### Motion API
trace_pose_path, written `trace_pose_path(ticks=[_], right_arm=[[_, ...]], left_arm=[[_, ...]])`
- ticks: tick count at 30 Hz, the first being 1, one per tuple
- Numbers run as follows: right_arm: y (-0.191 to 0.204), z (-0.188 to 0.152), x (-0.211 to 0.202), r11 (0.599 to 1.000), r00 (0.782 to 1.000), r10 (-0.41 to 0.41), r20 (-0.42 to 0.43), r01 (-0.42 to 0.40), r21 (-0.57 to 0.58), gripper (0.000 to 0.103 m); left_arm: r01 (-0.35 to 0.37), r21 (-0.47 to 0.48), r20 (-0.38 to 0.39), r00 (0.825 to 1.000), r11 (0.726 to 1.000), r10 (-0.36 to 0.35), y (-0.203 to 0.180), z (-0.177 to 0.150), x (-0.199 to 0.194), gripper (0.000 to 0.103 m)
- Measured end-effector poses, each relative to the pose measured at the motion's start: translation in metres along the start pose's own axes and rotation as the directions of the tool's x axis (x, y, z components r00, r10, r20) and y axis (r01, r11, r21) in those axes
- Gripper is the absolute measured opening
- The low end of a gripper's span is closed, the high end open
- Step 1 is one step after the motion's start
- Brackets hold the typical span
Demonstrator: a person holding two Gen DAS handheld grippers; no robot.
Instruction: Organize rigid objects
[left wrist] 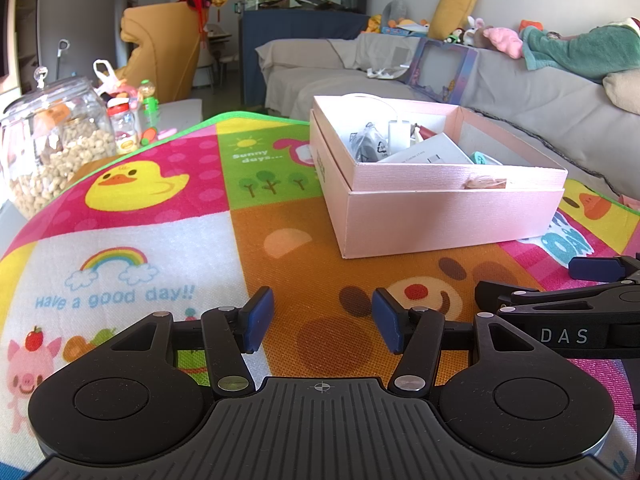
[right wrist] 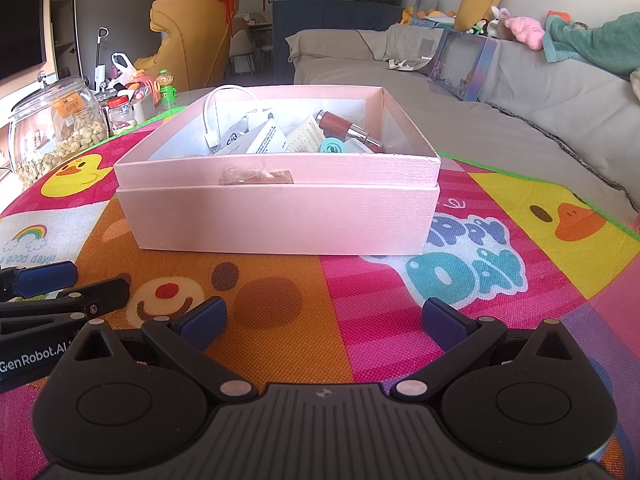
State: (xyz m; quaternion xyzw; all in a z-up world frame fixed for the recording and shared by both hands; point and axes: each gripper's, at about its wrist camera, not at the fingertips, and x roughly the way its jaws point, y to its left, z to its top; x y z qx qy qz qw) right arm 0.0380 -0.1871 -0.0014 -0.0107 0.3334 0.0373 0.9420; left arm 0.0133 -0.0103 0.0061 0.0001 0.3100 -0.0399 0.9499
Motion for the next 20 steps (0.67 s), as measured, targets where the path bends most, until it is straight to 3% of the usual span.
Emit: trace_pose_path(ticks=[20], right_arm=[[0.0001,-0.0002,0.0003,1.000,1.000,0.000,0.000,0.000,0.000,0.103]], left_arm=[[0.002,0.004,-0.002,1.000,1.000,-0.002,-0.0011,0.0000,-0.0006,0.060]])
